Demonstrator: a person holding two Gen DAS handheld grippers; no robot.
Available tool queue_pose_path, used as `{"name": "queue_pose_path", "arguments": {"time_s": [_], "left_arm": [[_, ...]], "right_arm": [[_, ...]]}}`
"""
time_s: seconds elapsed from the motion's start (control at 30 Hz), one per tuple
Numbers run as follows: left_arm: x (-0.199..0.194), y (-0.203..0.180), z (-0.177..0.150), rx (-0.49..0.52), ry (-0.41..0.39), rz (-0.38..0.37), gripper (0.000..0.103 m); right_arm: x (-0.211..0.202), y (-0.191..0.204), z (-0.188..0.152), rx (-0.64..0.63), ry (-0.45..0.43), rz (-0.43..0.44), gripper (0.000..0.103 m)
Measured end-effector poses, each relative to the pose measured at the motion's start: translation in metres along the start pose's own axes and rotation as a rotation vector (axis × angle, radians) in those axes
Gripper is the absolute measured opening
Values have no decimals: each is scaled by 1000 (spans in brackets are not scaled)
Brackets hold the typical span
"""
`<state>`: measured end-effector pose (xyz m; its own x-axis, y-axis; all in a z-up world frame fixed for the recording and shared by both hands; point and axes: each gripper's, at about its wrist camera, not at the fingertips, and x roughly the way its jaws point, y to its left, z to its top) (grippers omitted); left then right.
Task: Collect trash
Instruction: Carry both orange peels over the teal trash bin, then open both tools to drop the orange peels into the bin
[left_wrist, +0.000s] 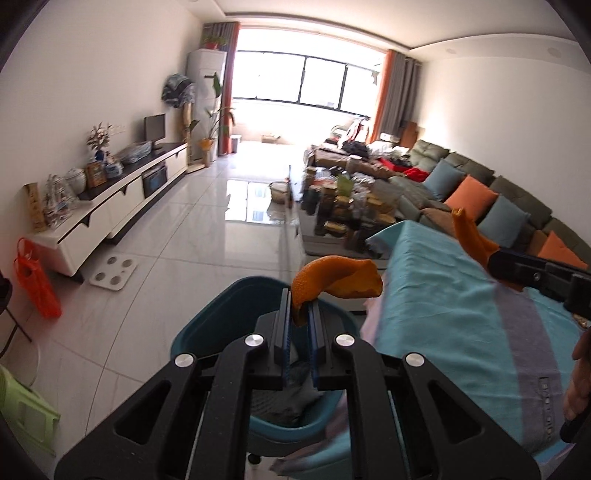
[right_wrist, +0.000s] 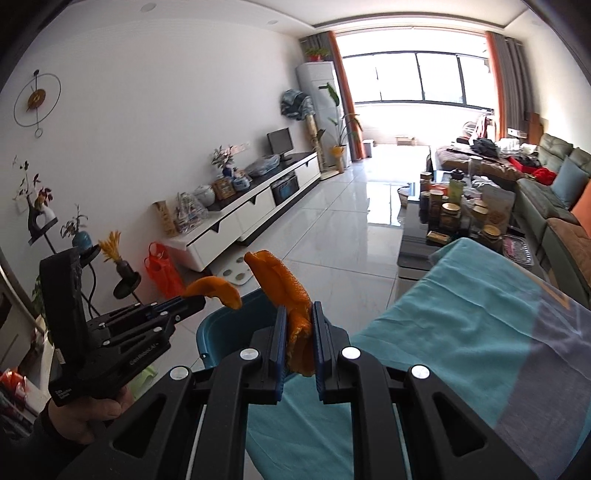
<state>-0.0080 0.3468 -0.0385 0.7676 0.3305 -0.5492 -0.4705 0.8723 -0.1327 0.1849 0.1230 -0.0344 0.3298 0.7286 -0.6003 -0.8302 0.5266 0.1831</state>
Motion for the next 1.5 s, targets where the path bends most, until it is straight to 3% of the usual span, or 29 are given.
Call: {"name": "queue_pose_path", "arguments": {"time_s": [0.17,0.63,1.13,1.2,1.3,1.5], "left_arm": [[23,30,-13,-18,64,43,8],[117,26,-26,-13,230,117,8],[171,20,-38,-2,334,156,9],[173,17,-40,0,340,167,12],[176,16,-41,-3,342,184,25],[176,15,-38,-7,331,203,35]], "right_arm": [[38,9,7,-22,60,16,11],[151,19,-1,-85,306,-16,11],[194,25,-16,-100,434,-41,13],[198,24,-14,-99,442,-40,15],[197,25,-12,-87,433,-41,31],[186,19,-10,-63,393,-38,31]]}}
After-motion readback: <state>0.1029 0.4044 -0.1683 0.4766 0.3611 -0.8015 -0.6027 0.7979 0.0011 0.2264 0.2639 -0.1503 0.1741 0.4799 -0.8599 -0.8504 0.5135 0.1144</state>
